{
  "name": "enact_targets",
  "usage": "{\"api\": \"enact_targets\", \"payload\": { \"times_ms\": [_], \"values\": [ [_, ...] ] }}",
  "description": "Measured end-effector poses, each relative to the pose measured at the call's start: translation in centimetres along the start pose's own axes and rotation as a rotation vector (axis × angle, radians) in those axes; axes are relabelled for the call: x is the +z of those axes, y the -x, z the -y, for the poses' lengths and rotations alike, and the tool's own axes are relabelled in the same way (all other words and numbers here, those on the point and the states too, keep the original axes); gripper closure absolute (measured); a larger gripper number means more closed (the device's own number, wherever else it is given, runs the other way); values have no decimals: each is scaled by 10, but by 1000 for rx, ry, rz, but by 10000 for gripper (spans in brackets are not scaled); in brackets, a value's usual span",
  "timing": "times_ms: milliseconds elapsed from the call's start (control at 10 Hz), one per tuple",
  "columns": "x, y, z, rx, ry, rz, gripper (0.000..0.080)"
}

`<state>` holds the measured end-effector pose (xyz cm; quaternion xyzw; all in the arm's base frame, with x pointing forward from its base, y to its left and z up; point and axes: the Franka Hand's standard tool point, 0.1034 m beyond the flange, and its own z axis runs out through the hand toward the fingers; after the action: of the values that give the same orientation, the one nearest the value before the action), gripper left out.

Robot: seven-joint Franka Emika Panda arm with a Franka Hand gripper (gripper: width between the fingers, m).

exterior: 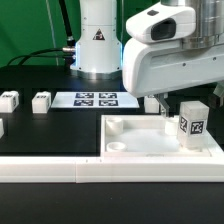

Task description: Assemble square table

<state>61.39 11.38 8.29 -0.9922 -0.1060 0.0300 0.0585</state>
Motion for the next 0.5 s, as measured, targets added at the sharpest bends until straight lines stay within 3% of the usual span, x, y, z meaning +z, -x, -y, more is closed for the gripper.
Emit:
{"api": "enact_targets", "payload": {
  "times_ms": [100, 500],
  "values": [
    [0, -4, -6, 10, 2, -4, 150],
    [0, -7, 0, 28, 4, -14, 150]
  ]
}}
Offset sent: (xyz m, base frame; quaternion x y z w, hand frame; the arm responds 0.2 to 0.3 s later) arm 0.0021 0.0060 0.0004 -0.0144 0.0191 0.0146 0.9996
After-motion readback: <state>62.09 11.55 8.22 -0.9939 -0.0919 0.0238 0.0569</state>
